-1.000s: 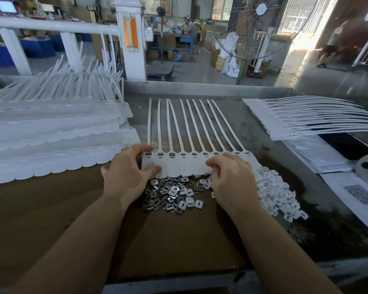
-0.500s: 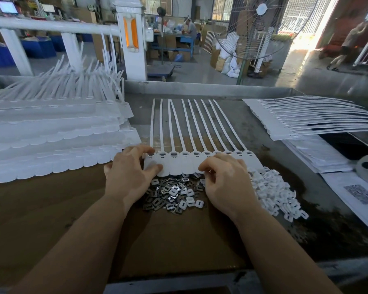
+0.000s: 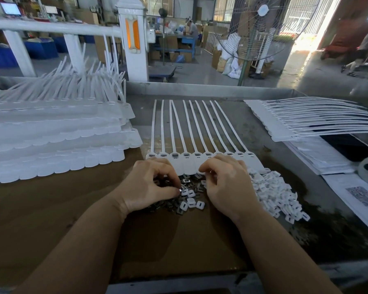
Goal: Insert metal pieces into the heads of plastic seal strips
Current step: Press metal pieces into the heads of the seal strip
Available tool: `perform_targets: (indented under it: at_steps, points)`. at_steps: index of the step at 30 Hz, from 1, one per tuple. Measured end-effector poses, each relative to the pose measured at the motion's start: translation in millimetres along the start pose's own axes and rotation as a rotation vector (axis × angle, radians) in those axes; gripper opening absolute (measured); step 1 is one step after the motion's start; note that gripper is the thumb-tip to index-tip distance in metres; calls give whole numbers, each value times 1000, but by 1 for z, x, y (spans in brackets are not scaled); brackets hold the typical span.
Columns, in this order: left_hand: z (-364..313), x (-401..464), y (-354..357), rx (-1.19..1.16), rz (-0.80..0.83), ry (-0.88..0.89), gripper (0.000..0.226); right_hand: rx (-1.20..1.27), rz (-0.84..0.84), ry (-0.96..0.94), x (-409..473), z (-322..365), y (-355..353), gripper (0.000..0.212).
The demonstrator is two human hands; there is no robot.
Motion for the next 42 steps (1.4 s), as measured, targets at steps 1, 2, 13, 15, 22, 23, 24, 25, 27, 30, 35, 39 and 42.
perform_targets:
  at_steps: [1, 2, 13, 15, 22, 23, 24, 25, 27, 30, 35, 39, 42]
  points:
    - [1, 0, 1, 1, 18, -8, 13, 1, -8, -2, 0, 0, -1, 15]
    - [2, 0, 2, 4, 29, -15, 11, 0, -15, -4, 0, 0, -1, 15]
    - [3, 2, 5, 12, 55, -68, 10, -23, -16, -20, 0, -1, 2, 17]
    - [3, 2, 5, 19, 52, -70, 11, -24, -17, -22, 0, -1, 2, 17]
    - [17, -9, -35, -190, -457, -153, 20, -61, 12, -24, 1, 1, 8, 17]
    - [23, -13, -41, -201, -541, -196, 21, -59, 15, -24, 1, 1, 8, 17]
    - [29, -16, -45, -196, -593, -237, 22, -57, 16, -26, 1, 1, 8, 16]
    - [33, -18, -46, -182, -618, -272, 21, -57, 14, -27, 1, 1, 8, 15]
    - [40, -20, -47, -152, -636, -323, 18, -61, 13, -29, 1, 1, 8, 15]
    - [47, -21, -52, -75, -668, -376, 13, -74, 29, -36, 2, 3, 9, 15]
    - [47, -9, -61, 97, -625, -375, 12, -68, 42, -38, 1, 4, 9, 15]
    - [47, 1, -54, 217, -553, -373, 11, -72, 58, -40, 3, 4, 11, 15]
    - [49, 1, -53, 249, -569, -381, 12, -76, 66, -41, 3, 5, 11, 16]
Point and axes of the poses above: each hand's wrist, its own x-axis towards the middle knuckle, its own y-axis out of the palm, z = x × y, the point moved 9 cm from there along x, towards the middle knuckle, and after that the axes turned 5 degrees about y, right-handed, at the moved point
